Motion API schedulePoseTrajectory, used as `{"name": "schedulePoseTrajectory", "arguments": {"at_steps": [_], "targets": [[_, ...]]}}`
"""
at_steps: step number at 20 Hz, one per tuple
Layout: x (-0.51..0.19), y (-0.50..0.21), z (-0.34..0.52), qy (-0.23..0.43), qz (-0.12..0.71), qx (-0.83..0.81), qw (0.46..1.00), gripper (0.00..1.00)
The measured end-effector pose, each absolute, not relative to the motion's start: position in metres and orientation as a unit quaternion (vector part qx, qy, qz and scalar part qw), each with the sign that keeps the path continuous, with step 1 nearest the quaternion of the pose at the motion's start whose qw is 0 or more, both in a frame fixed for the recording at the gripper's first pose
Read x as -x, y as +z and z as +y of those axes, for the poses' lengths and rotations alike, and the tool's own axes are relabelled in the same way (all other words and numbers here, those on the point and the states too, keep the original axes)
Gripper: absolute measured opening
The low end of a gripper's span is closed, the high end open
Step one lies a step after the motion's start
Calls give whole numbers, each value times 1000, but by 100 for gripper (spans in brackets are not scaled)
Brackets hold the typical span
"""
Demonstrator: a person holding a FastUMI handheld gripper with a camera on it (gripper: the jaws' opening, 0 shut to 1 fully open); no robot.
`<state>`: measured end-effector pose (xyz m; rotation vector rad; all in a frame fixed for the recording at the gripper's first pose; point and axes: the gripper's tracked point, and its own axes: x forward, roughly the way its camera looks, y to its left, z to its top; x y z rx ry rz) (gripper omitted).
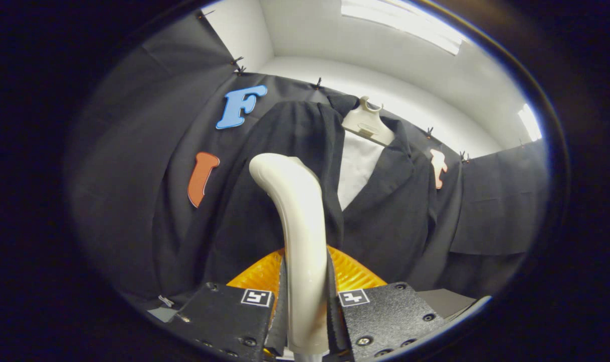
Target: Iron the clothes twice with a garment steamer, once on the left side and once on the right side.
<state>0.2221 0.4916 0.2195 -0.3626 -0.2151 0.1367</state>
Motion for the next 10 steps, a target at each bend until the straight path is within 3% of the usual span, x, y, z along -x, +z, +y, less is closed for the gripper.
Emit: {"name": "schedulePoseTrajectory", "arguments": {"at_steps": [10], "targets": [[-208,143,477,72,-41,208,975,35]]}}
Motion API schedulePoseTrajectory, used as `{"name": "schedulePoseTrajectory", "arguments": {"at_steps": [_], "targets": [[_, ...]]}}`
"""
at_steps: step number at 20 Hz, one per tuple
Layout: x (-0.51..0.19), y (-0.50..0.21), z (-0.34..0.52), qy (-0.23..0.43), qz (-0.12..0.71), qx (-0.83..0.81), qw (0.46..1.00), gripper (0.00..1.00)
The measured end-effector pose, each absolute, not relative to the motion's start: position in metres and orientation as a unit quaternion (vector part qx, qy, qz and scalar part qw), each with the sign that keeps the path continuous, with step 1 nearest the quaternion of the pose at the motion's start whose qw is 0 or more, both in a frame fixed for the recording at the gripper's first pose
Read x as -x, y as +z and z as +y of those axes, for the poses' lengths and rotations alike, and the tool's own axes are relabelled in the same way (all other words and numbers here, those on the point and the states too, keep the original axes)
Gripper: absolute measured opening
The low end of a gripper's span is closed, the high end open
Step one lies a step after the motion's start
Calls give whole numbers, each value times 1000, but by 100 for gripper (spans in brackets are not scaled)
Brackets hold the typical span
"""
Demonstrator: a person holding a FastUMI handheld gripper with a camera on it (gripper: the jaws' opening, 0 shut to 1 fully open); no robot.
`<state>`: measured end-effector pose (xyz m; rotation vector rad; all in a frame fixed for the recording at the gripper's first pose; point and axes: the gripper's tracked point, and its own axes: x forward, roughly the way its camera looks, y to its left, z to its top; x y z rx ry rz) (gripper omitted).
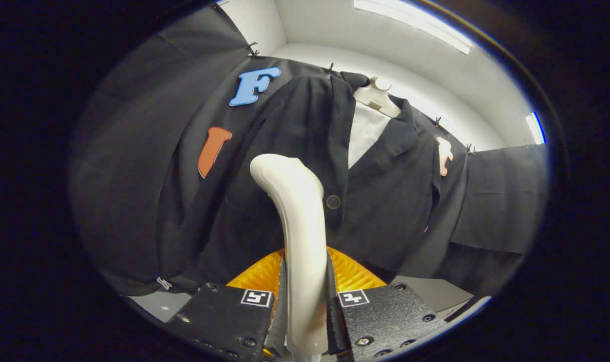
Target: Iron the clothes twice with a garment steamer, once on the left side and once on the right side.
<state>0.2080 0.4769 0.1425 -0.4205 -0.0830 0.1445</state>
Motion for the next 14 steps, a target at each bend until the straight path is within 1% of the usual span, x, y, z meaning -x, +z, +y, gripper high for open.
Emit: {"name": "schedulePoseTrajectory", "arguments": {"at_steps": [6,14], "targets": [[-197,93,470,71,0,224,972,35],[-189,55,467,69,28,239,968,35]]}}
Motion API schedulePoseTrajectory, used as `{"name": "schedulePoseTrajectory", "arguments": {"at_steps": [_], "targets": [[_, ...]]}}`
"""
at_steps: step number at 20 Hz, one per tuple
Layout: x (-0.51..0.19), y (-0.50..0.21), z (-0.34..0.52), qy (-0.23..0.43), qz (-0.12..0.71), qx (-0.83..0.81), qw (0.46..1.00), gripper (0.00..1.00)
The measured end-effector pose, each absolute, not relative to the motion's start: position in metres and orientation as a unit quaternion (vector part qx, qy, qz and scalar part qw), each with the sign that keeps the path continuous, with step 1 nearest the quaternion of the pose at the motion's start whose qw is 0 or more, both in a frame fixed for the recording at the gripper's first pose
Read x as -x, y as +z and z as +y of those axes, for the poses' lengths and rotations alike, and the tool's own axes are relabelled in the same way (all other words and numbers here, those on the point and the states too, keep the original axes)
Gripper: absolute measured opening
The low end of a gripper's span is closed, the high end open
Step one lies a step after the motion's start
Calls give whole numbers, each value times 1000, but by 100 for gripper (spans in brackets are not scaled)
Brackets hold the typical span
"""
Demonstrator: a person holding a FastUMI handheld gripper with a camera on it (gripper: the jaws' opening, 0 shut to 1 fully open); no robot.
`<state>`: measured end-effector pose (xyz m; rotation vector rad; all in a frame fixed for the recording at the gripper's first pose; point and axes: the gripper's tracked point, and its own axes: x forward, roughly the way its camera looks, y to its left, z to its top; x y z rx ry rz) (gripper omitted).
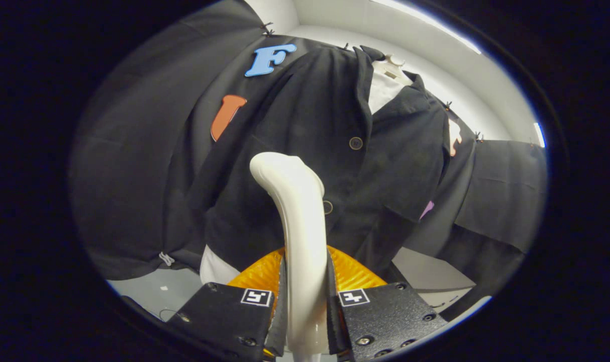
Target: Iron the clothes twice with a garment steamer, once on the left side and once on the right side.
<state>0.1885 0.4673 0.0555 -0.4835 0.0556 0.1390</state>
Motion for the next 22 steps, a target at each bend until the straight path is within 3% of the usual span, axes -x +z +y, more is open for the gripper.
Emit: {"name": "schedulePoseTrajectory", "arguments": {"at_steps": [14,22], "targets": [[-165,-58,460,98,146,266,948,35],[-157,-84,461,106,186,248,945,35]]}}
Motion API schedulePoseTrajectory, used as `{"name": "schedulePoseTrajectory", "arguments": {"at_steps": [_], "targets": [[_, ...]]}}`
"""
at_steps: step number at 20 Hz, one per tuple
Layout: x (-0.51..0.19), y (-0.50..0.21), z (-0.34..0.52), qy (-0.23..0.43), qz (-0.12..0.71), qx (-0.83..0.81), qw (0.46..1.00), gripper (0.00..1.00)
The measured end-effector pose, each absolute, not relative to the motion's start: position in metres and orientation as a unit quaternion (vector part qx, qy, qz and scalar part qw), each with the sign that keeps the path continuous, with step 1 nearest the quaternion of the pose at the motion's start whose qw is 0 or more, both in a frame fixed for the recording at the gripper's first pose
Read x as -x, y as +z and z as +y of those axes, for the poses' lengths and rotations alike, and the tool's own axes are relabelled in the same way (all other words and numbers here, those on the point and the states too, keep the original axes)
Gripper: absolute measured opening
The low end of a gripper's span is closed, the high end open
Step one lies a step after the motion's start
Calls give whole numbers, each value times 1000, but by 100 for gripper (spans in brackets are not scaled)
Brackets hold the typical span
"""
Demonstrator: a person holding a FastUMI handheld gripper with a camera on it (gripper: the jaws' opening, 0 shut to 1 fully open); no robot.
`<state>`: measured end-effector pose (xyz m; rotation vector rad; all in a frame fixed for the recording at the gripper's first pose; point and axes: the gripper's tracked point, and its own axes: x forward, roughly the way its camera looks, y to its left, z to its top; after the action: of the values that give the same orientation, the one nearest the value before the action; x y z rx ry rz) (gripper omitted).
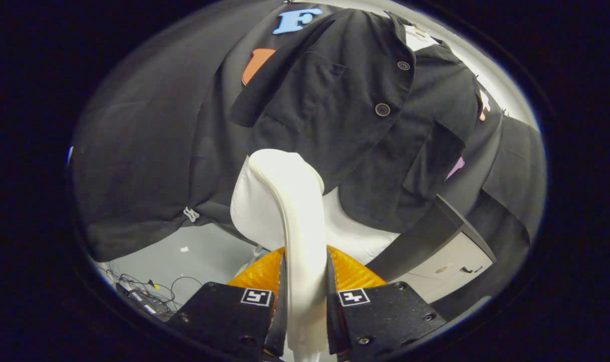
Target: Iron the clothes twice with a garment steamer, once on the left side and once on the right side.
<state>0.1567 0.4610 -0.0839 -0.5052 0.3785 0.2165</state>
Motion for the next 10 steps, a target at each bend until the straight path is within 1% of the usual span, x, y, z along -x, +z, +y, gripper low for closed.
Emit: {"name": "schedulePoseTrajectory", "arguments": {"at_steps": [6,10], "targets": [[-141,-92,451,116,208,245,940,35],[-116,-96,422,119,220,241,938,35]]}}
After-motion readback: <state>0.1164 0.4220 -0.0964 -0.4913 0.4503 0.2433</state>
